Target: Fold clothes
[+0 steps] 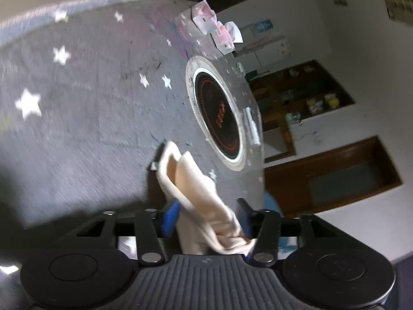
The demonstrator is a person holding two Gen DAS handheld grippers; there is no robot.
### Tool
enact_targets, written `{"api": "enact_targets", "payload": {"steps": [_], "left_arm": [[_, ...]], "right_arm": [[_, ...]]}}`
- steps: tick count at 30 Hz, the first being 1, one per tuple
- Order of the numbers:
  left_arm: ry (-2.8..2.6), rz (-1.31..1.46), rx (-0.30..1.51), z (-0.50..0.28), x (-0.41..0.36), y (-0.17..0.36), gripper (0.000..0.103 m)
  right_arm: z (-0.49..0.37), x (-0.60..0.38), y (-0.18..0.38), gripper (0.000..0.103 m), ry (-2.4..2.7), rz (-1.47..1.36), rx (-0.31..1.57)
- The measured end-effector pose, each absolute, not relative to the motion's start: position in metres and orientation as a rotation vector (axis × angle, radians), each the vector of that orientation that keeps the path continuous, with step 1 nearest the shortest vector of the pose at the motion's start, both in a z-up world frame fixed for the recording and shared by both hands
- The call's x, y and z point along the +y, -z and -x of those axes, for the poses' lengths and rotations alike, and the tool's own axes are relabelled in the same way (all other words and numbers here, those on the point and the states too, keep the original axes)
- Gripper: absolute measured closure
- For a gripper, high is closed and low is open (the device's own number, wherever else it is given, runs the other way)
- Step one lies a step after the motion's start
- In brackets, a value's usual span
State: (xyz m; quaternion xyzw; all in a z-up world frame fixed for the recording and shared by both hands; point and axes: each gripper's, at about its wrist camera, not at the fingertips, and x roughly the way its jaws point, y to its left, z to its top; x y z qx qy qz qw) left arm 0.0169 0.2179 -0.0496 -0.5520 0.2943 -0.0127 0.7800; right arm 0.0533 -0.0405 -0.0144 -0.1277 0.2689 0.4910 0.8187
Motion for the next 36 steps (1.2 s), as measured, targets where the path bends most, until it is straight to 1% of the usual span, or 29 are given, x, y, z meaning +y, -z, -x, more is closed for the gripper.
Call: {"api": "enact_targets", "payload": {"steps": [1,3,7,9,16,19,20,21,23,24,26,27,29,30,31,33,34,36], "left_arm": [[0.029,1.205,0.634,-0.017,0.218,0.051,0.046],[0.031,1.224,0.634,-0.017,0.217,0.053,0.041],[0.034,1.252,0.633,-0.017,0.216,0.056,0.041],[0.032,1.247,0.635,-0.017,0.217,0.056,0.036],[0.059,1.258,0.667,-0.036,0.210,0.062,0.035],[0.069,1.234,0.674,-0.045,0.204,0.061,0.037],[0.072,1.228,0.676,-0.048,0.203,0.061,0.042],[0.071,1.225,0.679,-0.049,0.202,0.062,0.050],[0.068,1.226,0.685,-0.052,0.202,0.064,0.058],[0.064,1.231,0.686,-0.052,0.203,0.066,0.065],[0.057,1.230,0.685,-0.050,0.203,0.068,0.069],[0.053,1.228,0.684,-0.048,0.203,0.069,0.074],[0.041,1.213,0.684,-0.046,0.203,0.070,0.077],[0.036,1.207,0.685,-0.046,0.204,0.070,0.079],[0.032,1.200,0.686,-0.046,0.204,0.070,0.080],[0.026,1.173,0.687,-0.044,0.205,0.068,0.082],[0.023,1.158,0.689,-0.044,0.205,0.067,0.082],[0.018,1.129,0.691,-0.042,0.206,0.066,0.083]], "right_arm": [[-0.053,-0.041,0.015,0.086,-1.046,0.273,0.571],[-0.053,-0.041,0.015,0.086,-1.042,0.269,0.568],[-0.058,-0.041,0.013,0.086,-1.035,0.249,0.566],[-0.061,-0.041,0.013,0.086,-1.031,0.238,0.565],[-0.058,-0.036,0.015,0.086,-1.057,0.242,0.561],[-0.051,-0.034,0.019,0.086,-1.077,0.266,0.561],[-0.049,-0.035,0.020,0.086,-1.081,0.267,0.562],[-0.049,-0.035,0.020,0.086,-1.083,0.269,0.563],[-0.049,-0.037,0.021,0.086,-1.081,0.266,0.564],[-0.048,-0.039,0.022,0.086,-1.082,0.266,0.564],[-0.049,-0.041,0.022,0.086,-1.075,0.260,0.558],[-0.049,-0.042,0.022,0.085,-1.073,0.255,0.560],[-0.050,-0.043,0.022,0.080,-1.081,0.243,0.573],[-0.051,-0.044,0.022,0.080,-1.089,0.237,0.582],[-0.050,-0.047,0.021,0.080,-1.089,0.236,0.581],[-0.049,-0.054,0.021,0.076,-1.082,0.232,0.581],[-0.049,-0.059,0.020,0.072,-1.071,0.225,0.583],[-0.052,-0.073,0.020,0.072,-1.030,0.208,0.593]]}}
